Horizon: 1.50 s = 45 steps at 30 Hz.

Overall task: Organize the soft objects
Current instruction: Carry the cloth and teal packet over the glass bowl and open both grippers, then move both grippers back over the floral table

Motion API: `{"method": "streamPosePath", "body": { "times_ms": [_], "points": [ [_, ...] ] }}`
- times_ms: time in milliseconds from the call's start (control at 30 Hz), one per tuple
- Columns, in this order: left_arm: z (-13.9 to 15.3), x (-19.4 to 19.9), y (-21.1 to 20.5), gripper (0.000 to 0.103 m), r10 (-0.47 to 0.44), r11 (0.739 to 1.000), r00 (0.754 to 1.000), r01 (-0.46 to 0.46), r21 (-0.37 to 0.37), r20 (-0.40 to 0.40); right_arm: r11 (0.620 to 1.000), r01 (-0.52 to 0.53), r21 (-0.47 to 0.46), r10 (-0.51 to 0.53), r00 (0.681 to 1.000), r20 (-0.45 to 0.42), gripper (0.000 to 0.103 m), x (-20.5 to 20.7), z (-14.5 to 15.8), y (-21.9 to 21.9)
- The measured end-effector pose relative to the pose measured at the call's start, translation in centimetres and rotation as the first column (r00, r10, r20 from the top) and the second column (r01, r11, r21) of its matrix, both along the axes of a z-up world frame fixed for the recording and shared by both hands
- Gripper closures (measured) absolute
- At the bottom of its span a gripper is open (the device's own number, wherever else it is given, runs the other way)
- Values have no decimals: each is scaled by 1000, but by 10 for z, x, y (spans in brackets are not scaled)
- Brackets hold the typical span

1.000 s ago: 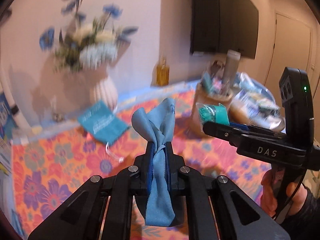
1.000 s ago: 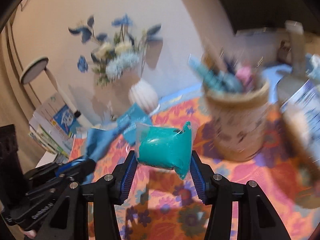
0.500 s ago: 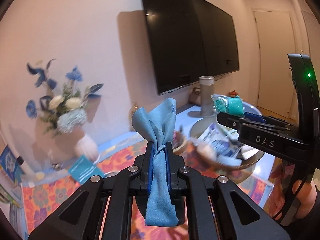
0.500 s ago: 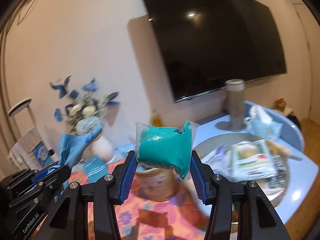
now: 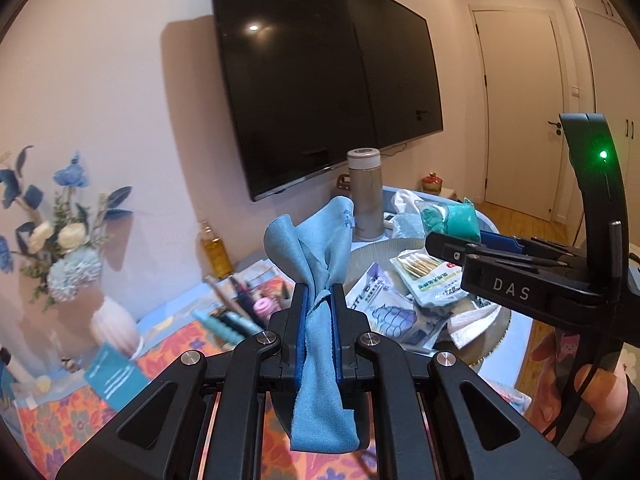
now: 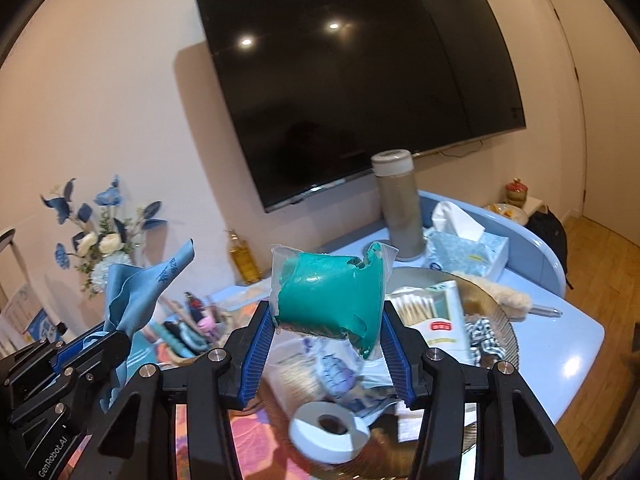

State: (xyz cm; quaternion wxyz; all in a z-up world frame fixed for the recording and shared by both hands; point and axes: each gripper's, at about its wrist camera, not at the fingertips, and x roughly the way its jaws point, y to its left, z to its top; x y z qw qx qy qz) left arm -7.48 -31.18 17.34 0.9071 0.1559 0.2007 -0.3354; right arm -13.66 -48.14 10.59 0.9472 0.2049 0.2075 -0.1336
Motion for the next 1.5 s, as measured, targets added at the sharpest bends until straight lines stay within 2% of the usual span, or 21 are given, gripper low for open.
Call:
{"method": "streamPosePath", "body": {
  "times_ms": [133,267,333,367,400,433,467,533,567,633,800,867,1033,1067,1133,1167,1233,1333,1367,1400,1500],
  "points": [
    [-4,30,-28,96,-64,998,994,62,-27,-84,996,65,54,-63,997,-43,52,8,-11,-23],
    [-21,62,-58,96,-147,987,964,129,-91,-223,986,90,139,-76,991,-109,52,17,-27,-48],
    [-31,66,-70,95,-154,986,961,136,-92,-229,984,72,161,-48,988,-144,52,23,-35,-54],
    [-37,66,-77,95,-154,987,963,138,-85,-221,983,67,168,-39,986,-162,47,25,-37,-55],
    [-42,67,-81,87,-154,987,962,141,-76,-224,982,71,173,-42,985,-170,36,25,-39,-55],
    [-46,67,-85,76,-149,988,961,138,-62,-232,982,83,172,-55,985,-165,31,22,-39,-56],
    [-51,68,-86,72,-122,992,963,114,-47,-239,982,90,167,-62,985,-161,29,19,-39,-56],
    [-56,71,-83,55,-135,991,953,125,-56,-271,983,81,162,-55,986,-157,29,16,-37,-57],
    [-58,73,-81,51,-141,990,948,128,-64,-287,983,87,164,-61,986,-157,29,14,-36,-57],
    [-60,75,-70,42,-143,989,939,123,-84,-313,980,91,178,-66,988,-140,29,9,-33,-58],
    [-48,61,-29,41,-160,983,931,120,-139,-328,975,73,210,-53,994,-100,29,-2,-23,-51],
    [-39,54,-5,41,-114,985,948,70,-156,-298,980,42,196,-26,996,-86,29,-3,-16,-38],
    [-13,48,84,41,12,964,956,-89,-250,-293,988,-108,115,110,994,-19,21,-3,7,21],
    [-8,47,104,40,57,960,958,-130,-246,-282,985,-148,92,150,989,-4,19,-2,12,38],
    [-2,45,140,30,172,954,951,-226,-197,-257,969,-243,47,243,970,13,16,4,17,75],
    [-2,46,162,28,260,938,936,-303,-167,-240,959,-281,31,281,960,14,16,7,17,90],
    [-5,48,195,27,358,908,903,-396,-138,-238,929,-370,-1,370,929,-10,14,20,12,129],
    [-25,54,245,26,494,843,832,-529,-95,-251,890,-455,3,454,888,-70,13,41,-10,174],
    [-39,59,262,25,553,811,794,-583,-57,-254,876,-481,20,481,871,-97,13,51,-21,186],
    [-49,62,273,25,585,790,768,-612,-30,-262,866,-498,35,498,857,-128,13,61,-34,198],
    [-93,73,302,25,648,743,702,-668,43,-296,846,-527,74,529,819,-223,14,86,-74,226]
  ]
}}
